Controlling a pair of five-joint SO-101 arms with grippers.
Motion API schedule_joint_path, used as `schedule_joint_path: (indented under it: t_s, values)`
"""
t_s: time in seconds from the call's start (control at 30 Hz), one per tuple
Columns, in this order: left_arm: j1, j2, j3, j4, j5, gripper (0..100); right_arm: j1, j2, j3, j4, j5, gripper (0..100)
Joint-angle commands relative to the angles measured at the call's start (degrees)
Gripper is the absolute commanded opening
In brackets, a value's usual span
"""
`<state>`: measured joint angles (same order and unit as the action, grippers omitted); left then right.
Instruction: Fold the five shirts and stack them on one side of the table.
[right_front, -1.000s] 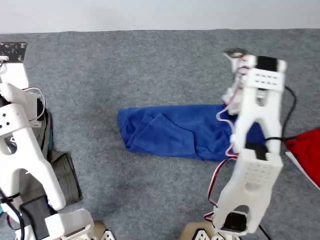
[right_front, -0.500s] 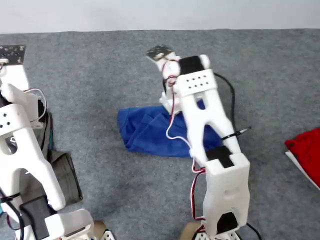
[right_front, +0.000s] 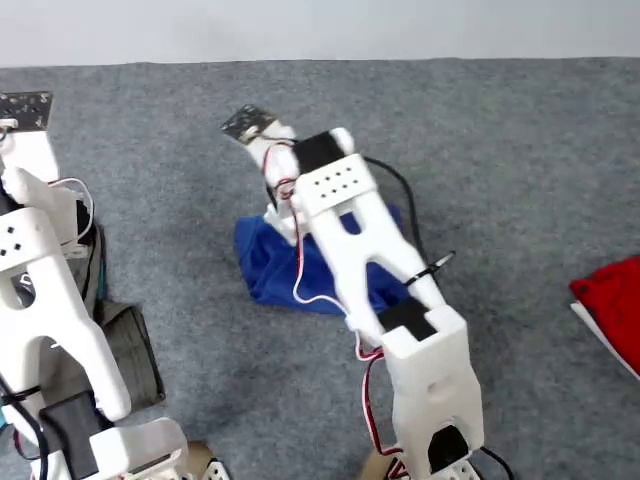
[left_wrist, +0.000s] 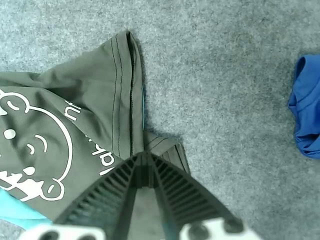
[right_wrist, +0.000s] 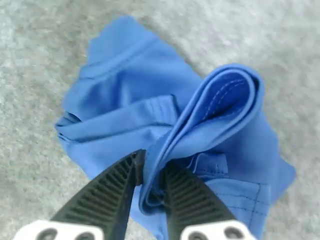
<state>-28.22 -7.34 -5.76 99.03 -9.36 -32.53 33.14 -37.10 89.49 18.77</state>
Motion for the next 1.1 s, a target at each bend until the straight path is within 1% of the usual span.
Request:
schedule_joint_path:
  t_s: [0.0,0.23,0.57,0.63,0.77,0.83,1.07]
  values:
    - [-1.3,-3.1,-0.2,1.0,0.5,2,-2.0,-0.3,-0.3,-2.2,-0.1,1.0]
    - [-6.2,-3.1,-0.2,1.2,0.4,2,-4.4,2.5,-1.8,-4.3,-0.1,1.0]
    - [-7.3,-3.1,-0.2,1.3,0.4,2,-5.9,12.8,-17.8,-3.7,-0.1,1.7]
    - [-7.3,-3.1,-0.2,1.3,0.4,2,-5.9,14.5,-20.7,-3.6,-0.1,5.1]
    - [-7.3,-3.1,-0.2,1.3,0.4,2,-5.9,16.2,-25.1,-0.3,-0.4,19.4]
    - [-7.3,-3.1,-0.2,1.3,0.4,2,-6.0,16.4,-27.3,2.0,-0.4,24.4]
    - [-7.3,-3.1,-0.2,1.3,0.4,2,-7.3,16.2,-37.3,10.9,-0.2,24.8]
